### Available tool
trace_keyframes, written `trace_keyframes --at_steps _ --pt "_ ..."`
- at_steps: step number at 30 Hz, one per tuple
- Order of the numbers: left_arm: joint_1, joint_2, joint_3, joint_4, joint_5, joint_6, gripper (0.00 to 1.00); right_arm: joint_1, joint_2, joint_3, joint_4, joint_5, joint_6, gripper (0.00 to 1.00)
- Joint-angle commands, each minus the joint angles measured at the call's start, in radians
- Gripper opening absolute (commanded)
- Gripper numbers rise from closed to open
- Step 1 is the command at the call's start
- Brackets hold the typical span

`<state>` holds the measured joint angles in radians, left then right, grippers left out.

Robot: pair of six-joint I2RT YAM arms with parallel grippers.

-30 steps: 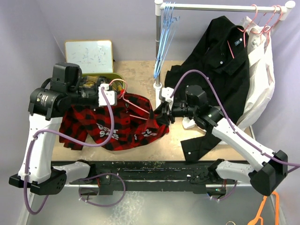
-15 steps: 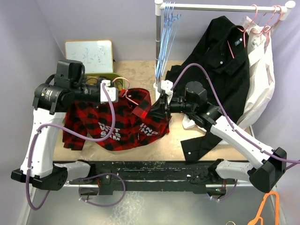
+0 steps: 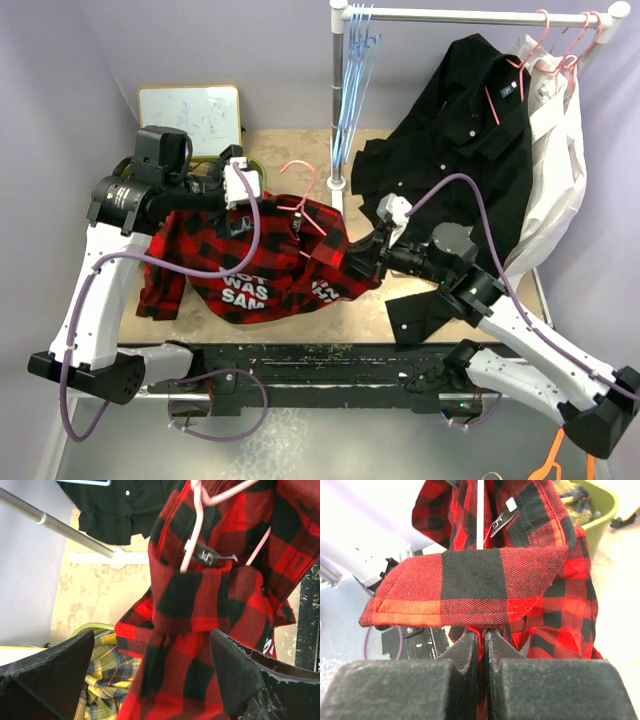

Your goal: Place the shirt on the hanger

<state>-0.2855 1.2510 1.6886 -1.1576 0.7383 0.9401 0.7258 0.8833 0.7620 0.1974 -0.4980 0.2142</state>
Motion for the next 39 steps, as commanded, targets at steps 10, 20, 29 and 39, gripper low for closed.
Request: trace_keyframes --at_steps 10,20,29,39 --pt "-0.001 -0.005 0.151 0.097 -0.139 -0.239 0.99 0.003 -0.385 -0.087 -0.398 0.278 0.37 0.0" --pt "-0.001 -0.042 0.26 0.224 -0.561 -0.467 0.99 0.002 -0.484 0.305 -1.048 0.824 0.499 0.0" --pt "-0.002 -0.086 0.215 0.349 -0.899 -0.807 0.99 0.003 -0.193 0.76 -1.357 1.125 0.432 0.0" --pt "0.013 -0.126 0.202 0.372 -1.051 -0.866 0.99 0.001 0.114 0.895 -0.802 1.283 0.033 0.0"
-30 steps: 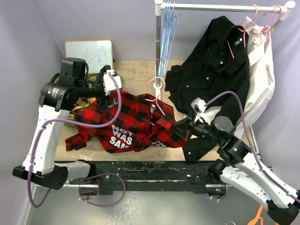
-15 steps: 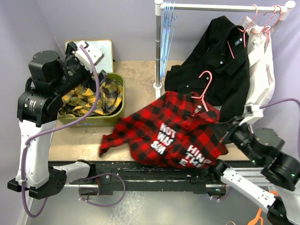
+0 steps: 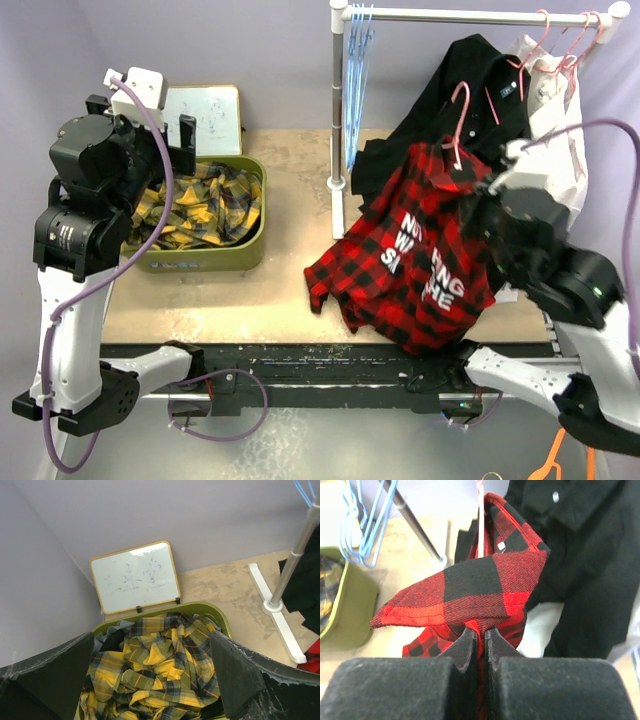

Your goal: Place the shirt on the hanger

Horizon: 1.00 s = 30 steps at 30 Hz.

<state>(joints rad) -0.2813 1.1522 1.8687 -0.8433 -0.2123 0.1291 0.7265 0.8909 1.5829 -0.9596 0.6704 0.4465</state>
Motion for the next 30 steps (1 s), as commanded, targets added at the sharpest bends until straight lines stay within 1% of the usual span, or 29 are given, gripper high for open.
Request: trace_keyframes --at_steps 1,5,8,10,14,21,25,30 --pt "0.009 -0.03 0.024 0.058 -0.114 -0.05 0.99 0.0 0.131 0.087 0.41 0.127 -0.236 0.0" --pt "0.009 -0.043 0.017 0.059 -0.152 -0.027 0.99 -0.016 0.188 0.127 0.581 0.148 -0.364 0.0" --pt "0.009 -0.057 -0.011 0.064 -0.154 -0.022 0.99 -0.047 0.233 0.195 0.621 0.145 -0.427 0.0" --pt "0.008 -0.065 -0.031 0.068 -0.156 -0.02 0.99 -0.097 0.268 0.243 0.619 0.107 -0.438 0.0" --pt "0.008 -0.072 -0.066 0.078 -0.171 -0.014 0.99 -0.206 0.323 0.308 0.61 0.003 -0.427 0.0" --pt "0.003 -0.068 -0.073 0.084 -0.174 -0.003 0.99 -0.358 0.419 0.394 0.59 -0.141 -0.399 0.0" --pt "0.002 -0.063 -0.078 0.085 -0.175 0.005 0.99 -0.43 0.458 0.403 0.587 -0.227 -0.365 0.0" --pt "0.001 -0.059 -0.092 0.096 -0.194 0.016 0.99 -0.484 0.462 0.326 0.611 -0.303 -0.329 0.0"
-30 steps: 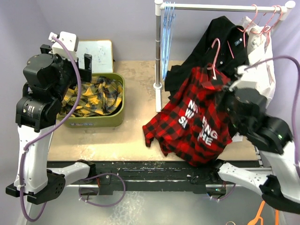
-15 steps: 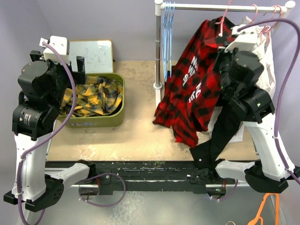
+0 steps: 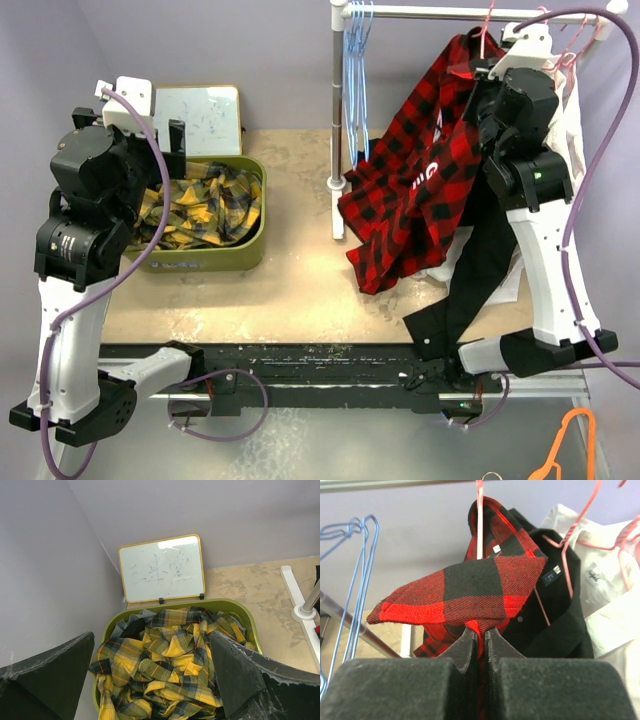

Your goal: Place the shirt on the hanger

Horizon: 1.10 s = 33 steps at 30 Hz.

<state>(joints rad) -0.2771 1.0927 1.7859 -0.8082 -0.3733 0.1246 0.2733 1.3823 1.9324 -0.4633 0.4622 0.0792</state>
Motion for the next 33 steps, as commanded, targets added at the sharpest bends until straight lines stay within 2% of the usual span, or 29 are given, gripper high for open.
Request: trace_keyframes --at_steps 1,11,12,13,14,15,16,21,23,27,33 --pt "-0.003 0.002 -0.011 0.063 -0.039 0.023 0.99 -0.035 -0.033 -0.044 0.122 -0.108 0.045 0.0" --pt "0.017 -0.006 -0.029 0.058 -0.029 0.022 0.99 -0.037 -0.116 -0.288 0.147 -0.227 0.127 0.0" --pt "0.022 -0.007 -0.03 0.058 -0.028 0.023 0.99 -0.037 -0.127 -0.306 0.146 -0.231 0.13 0.04" --pt "0.032 -0.009 -0.032 0.057 -0.025 0.021 0.99 -0.037 -0.137 -0.315 0.142 -0.232 0.131 0.21" --pt "0.041 -0.011 -0.034 0.052 -0.035 0.015 0.99 -0.037 -0.145 -0.316 0.132 -0.225 0.129 0.47" --pt "0.052 -0.014 -0.038 0.046 -0.039 -0.005 0.99 -0.037 -0.152 -0.303 0.13 -0.19 0.119 0.82" --pt "0.064 -0.019 -0.043 0.043 -0.04 -0.015 0.99 -0.037 -0.158 -0.28 0.123 -0.151 0.12 0.98" --pt "0.136 -0.053 -0.095 0.014 0.03 -0.025 0.99 -0.037 -0.204 -0.133 0.073 -0.112 0.14 1.0" --pt "0.163 -0.061 -0.111 -0.011 0.06 -0.033 0.99 -0.037 -0.256 -0.145 0.091 -0.134 0.147 1.0" --pt "0.223 -0.083 -0.178 -0.016 0.091 -0.046 0.99 -0.037 -0.399 -0.328 0.168 -0.213 0.175 1.0" --pt "0.343 -0.093 -0.288 -0.02 0.234 -0.05 0.99 -0.037 -0.592 -0.662 0.224 -0.239 0.221 1.0"
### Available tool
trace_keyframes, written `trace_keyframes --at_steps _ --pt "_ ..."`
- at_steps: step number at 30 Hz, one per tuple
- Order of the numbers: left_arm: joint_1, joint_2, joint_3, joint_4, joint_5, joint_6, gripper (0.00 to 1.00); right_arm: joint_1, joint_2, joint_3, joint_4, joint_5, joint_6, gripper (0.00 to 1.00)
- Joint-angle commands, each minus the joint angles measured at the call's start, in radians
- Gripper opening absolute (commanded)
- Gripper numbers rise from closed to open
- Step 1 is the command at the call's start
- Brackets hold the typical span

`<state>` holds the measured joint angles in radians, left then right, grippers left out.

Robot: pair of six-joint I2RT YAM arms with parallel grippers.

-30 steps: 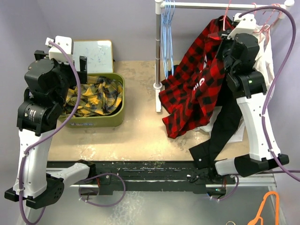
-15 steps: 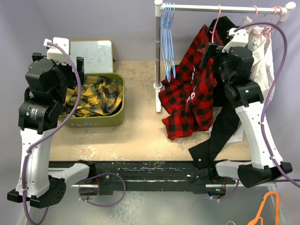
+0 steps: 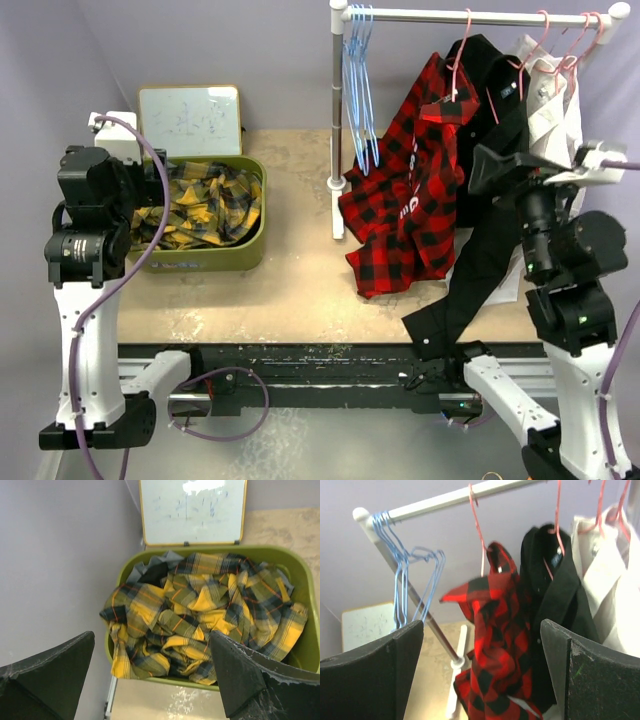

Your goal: Place the shirt on the hanger

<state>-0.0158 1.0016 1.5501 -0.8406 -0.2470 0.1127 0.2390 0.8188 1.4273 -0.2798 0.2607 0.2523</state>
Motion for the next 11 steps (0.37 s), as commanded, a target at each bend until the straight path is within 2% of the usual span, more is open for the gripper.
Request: trace_keyframes --at_steps 1,6,9,11 --pt "0.104 -0.003 -0.069 0.013 0.142 -0.047 0.99 -0.003 -0.042 -0.189 0.022 -0.038 0.064 1.0" --pt "0.152 0.003 -0.096 0.002 0.257 -0.057 0.99 -0.003 -0.086 -0.283 0.025 -0.047 0.106 1.0" --pt "0.155 0.004 -0.092 -0.003 0.228 -0.06 0.99 -0.003 -0.093 -0.312 0.035 -0.042 0.121 1.0" --pt "0.155 -0.002 -0.114 0.037 0.116 -0.085 0.99 -0.003 -0.093 -0.322 0.039 -0.033 0.124 1.0"
